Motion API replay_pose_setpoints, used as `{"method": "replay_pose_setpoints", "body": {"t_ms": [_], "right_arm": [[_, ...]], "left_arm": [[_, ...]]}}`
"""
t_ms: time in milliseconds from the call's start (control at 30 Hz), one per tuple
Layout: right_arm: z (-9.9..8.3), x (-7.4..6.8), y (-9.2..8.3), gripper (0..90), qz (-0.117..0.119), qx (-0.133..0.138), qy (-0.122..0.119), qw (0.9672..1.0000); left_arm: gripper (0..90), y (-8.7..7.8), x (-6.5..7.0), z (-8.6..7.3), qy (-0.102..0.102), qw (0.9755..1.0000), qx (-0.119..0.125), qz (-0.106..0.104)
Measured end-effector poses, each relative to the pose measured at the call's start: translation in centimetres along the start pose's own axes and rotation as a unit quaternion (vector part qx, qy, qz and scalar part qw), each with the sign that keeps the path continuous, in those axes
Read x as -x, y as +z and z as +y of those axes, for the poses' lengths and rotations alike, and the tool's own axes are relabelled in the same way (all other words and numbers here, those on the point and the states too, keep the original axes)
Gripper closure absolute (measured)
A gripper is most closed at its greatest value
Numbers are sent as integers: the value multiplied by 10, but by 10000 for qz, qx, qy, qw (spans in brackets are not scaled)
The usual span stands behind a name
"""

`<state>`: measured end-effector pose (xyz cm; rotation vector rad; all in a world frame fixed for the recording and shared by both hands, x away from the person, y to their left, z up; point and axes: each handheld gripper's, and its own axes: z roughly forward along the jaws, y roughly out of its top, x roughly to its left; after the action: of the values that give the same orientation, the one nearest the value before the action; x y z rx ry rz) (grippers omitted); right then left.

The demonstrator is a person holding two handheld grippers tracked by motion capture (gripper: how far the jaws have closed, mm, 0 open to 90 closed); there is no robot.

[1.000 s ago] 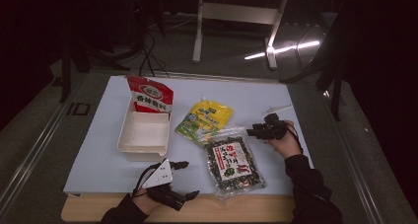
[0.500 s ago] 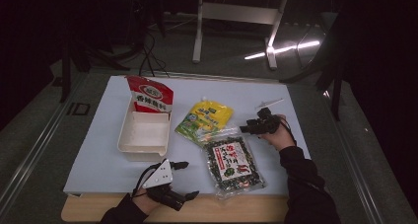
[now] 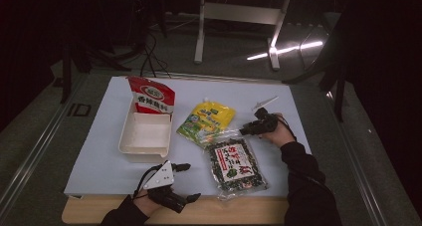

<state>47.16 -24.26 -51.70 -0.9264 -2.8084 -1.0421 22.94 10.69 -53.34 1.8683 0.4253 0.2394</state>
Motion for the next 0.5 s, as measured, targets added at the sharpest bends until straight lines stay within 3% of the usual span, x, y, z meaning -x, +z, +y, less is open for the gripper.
{"method": "replay_pose_setpoints", "body": {"t_ms": [133, 267, 500], "right_arm": [[0, -2, -2, 871, 25, -158, -87, 9998], [3, -10, -5, 894, -110, -217, -253, 9994], [7, -21, -24, 896, -260, 41, -379, 9989]], "left_arm": [[65, 1, 0, 0, -3, 10000, -27, -5], [65, 1, 0, 0, -8, 10000, -29, -3], [65, 0, 1, 1, 3, 10000, -12, 13]]}}
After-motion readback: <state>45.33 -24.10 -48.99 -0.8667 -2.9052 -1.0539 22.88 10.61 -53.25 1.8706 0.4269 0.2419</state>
